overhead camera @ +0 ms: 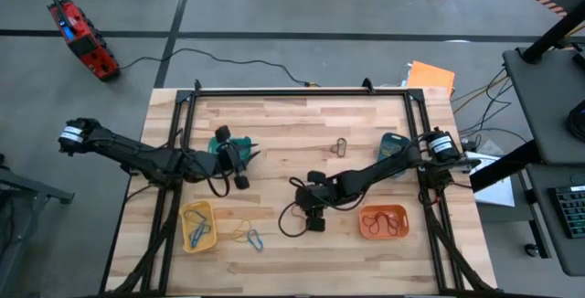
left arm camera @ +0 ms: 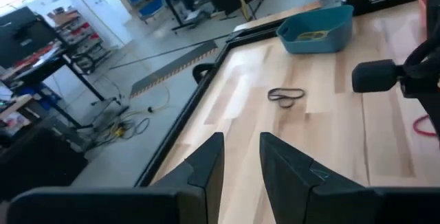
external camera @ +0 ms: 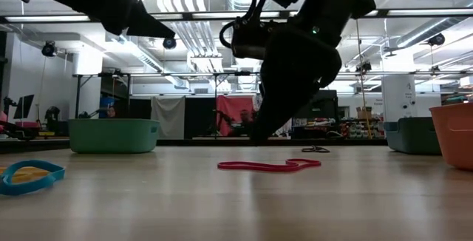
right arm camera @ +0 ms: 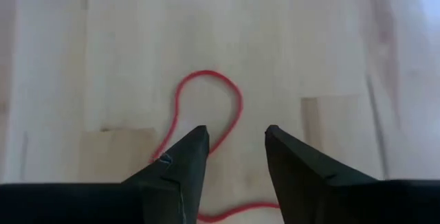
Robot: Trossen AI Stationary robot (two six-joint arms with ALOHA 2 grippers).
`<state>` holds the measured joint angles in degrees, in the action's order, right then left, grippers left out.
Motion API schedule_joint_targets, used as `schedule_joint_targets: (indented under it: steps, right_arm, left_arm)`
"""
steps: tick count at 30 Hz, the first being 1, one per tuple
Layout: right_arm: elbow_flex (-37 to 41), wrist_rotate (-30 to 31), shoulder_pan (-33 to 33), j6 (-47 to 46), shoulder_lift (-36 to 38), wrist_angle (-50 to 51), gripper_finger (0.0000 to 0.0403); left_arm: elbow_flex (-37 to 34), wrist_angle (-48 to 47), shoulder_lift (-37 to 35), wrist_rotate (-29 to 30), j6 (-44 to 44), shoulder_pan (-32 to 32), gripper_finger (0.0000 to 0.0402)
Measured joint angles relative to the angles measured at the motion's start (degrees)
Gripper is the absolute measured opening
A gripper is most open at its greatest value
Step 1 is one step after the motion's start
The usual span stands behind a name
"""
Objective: Sort rubber bands into baskets
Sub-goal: Put the red rubber band into the orange bin
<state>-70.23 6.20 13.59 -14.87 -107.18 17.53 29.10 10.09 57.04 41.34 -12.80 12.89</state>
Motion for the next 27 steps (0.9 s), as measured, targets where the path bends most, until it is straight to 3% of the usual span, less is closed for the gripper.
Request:
schedule_joint_targets:
  steps: [13, 27]
  right_arm:
    - [5.3, 2.9, 1.7, -1.0, 0.0, -8.8, 0.0136]
    - [9.2, 4.9, 2.9, -2.6, 0.1, -11.0, 0.0121]
  left_arm:
    - [0.0, 0.0, 0.0, 0.3, 0.0, 0.0, 0.0079]
    - [0.0, 0.6, 0.0, 0.2, 0.0, 0.0, 0.0079]
